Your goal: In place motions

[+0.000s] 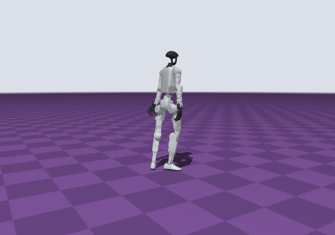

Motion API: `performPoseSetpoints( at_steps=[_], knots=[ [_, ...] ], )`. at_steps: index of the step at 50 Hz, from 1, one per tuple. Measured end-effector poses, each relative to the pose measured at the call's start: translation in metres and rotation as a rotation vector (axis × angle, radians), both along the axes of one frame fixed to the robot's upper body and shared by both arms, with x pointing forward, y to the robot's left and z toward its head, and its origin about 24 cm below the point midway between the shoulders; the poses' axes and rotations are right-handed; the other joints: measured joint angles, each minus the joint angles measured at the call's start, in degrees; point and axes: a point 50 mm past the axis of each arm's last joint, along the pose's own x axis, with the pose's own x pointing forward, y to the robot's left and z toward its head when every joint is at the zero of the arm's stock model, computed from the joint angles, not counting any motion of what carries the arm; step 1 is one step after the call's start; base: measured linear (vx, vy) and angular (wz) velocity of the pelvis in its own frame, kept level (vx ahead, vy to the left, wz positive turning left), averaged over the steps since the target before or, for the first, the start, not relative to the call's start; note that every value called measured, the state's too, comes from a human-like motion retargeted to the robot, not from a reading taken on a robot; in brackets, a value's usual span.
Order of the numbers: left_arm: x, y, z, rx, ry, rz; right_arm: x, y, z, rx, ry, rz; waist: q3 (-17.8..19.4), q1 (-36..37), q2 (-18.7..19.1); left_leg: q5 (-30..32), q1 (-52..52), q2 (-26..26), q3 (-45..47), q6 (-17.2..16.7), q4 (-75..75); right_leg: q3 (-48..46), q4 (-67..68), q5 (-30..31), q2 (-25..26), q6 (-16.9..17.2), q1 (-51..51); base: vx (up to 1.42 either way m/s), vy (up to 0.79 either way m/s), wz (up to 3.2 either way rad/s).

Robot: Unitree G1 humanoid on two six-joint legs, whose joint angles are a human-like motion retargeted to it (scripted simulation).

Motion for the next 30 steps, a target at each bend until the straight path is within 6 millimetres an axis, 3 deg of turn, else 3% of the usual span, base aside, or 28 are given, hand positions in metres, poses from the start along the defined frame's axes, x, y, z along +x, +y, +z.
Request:
performPoseSetpoints(
  at_steps=[3, 5, 8, 10, 13, 14, 15, 18, 22, 26, 28, 30],
  knots=[
    [0.01, 0.005, -0.002, 0.017, -0.035, 0.001, -0.016, -0.001, 0.0, -0.017, 0.052, -0.067, -0.6, -0.5, -1.0, 0.1, 1.8, -0.5, 2.6, -1.4, 0.9, 2.8, -3.1, 2.3, 0.5, 2.7, 1.1, 0.4, -0.24, -1.0],
    [0.017, 0.012, -0.004, 0.025, -0.07, -0.005, -0.036, 0.001, 0.001, -0.015, 0.116, -0.118, -1.7, -0.8, -2.6, 1.2, 3.4, -1.0, 4.7, -2.0, 2.0, 5.7, -5.7, 1.6, 2.5, 1.1, 0.5, 0.52, -0.25, -0.82],
    [0.034, 0.012, -0.007, 0.034, -0.137, -0.003, -0.057, 0.006, 0.002, 0.016, 0.21, -0.181, -2.3, 0.5, -4.6, 6.1, 4.5, 0.5, 7.0, -1.2, 6.0, 9.2, -6.1, 1.8, 1.3, 1.3, 0.5, 0.48, -0.27, -0.85],
    [0.05, 0.007, -0.011, 0.046, -0.218, 0.032, -0.059, 0.011, 0.002, 0.035, 0.229, -0.195, -1.3, 1.9, -8.2, 10.7, 4.5, 1.2, 6.8, 1.3, 11.9, 12.4, -7.1, 1.7, 0.0, 1.3, 1.2, 0.32, -0.26, -1.11],
    [0.075, 0.0, -0.013, -0.007, -0.346, 0.073, -0.051, 0.014, 0.0, 0.052, 0.19, -0.137, -0.6, 2.0, -12.9, 13.7, -2.3, 4.0, -1.7, 10.3, 28.8, 15.1, -8.4, 1.8, -3.6, 2.0, 1.9, 0.33, -0.21, -0.97],
    [0.08, -0.002, -0.013, -0.036, -0.362, 0.063, -0.05, 0.013, 0.0, 0.05, 0.182, -0.108, -0.9, 1.7, -13.0, 13.2, -5.3, 4.6, -6.3, 11.0, 33.4, 15.6, -9.1, 2.1, -3.5, 1.8, 1.9, 0.43, -0.1, -0.62],
    [0.084, -0.004, -0.013, -0.064, -0.368, 0.046, -0.049, 0.011, 0.0, 0.047, 0.176, -0.078, -1.3, 1.2, -12.8, 12.5, -8.2, 4.8, -11.3, 10.6, 37.3, 15.8, -9.8, 2.4, -3.0, 1.6, 2.1, 0.4, -0.05, -0.81],
    [0.099, -0.014, -0.013, -0.094, -0.394, -0.019, -0.034, 0.003, 0.0, 0.016, 0.135, 0.011, 0.5, 3.8, -12.2, 9.5, -13.8, -1.5, -25.0, 7.6, 39.7, 18.6, -11.5, 4.1, -1.6, 0.9, 3.0, 0.2, 0.03, -1.45],
    [0.108, -0.023, -0.013, -0.105, -0.436, -0.087, -0.015, -0.005, 0.0, -0.028, 0.059, 0.073, 1.6, 6.3, -11.0, 6.2, -15.3, -7.2, -33.4, 5.7, 29.8, 23.4, -11.3, 4.5, 0.0, 0.3, 2.9, 0.17, 0.12, -1.5],
    [0.103, -0.023, -0.014, -0.107, -0.427, -0.163, -0.008, -0.006, 0.001, -0.031, 0.027, 0.053, 2.0, 6.9, -6.8, 6.0, -14.5, -8.8, -40.8, 4.2, 13.5, 26.1, -11.4, 4.2, 4.3, 0.4, 4.3, 0.21, 0.16, -1.08],
    [0.095, -0.022, -0.014, -0.102, -0.399, -0.183, -0.013, -0.007, 0.001, -0.033, 0.034, 0.019, 2.1, 7.1, -5.3, 9.8, -13.7, -10.3, -43.9, 6.6, 7.5, 28.3, -11.2, 3.8, 5.8, 0.5, 5.6, 0.26, 0.17, -0.83],
    [0.082, -0.022, -0.015, -0.108, -0.353, -0.182, -0.024, -0.007, 0.001, -0.036, 0.059, -0.014, 0.7, 3.7, -4.1, 7.0, -13.2, -10.3, -45.0, 4.9, 9.0, 27.6, -11.1, 3.5, 5.8, 0.8, 6.2, 0.28, 0.19, -0.05]
  ],
)
